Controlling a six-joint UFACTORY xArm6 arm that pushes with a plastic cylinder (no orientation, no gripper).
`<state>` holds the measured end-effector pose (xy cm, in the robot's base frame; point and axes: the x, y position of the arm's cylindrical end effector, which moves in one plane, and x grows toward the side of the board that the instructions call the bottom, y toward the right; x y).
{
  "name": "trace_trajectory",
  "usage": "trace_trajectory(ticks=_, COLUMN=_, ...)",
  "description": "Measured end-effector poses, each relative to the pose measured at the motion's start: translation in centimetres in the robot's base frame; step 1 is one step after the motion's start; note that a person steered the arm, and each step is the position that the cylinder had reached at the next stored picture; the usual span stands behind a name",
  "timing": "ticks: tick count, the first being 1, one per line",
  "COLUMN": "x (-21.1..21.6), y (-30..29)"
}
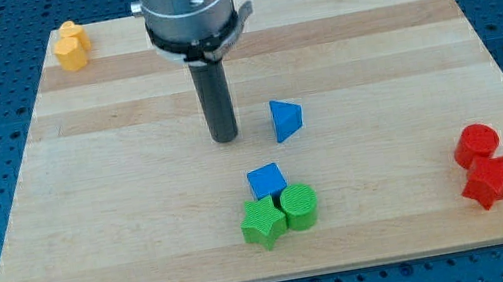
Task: Keep blue blocks above green blocks at bottom center
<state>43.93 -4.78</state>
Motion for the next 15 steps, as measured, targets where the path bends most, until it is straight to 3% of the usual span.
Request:
trace_trajectory(ticks=2, x=-3.0, y=4.5)
trace_trajectory(ticks=4, x=3.8, y=5.3)
trace_trajectory(ticks=5, x=5.1, y=5.3)
trace_trajectory(ticks=7, x=0.4, y=6.2)
trace_trajectory(ticks=9, x=5.7, y=6.8)
trace_trajectory(ticks=15, x=6.6, y=13.8)
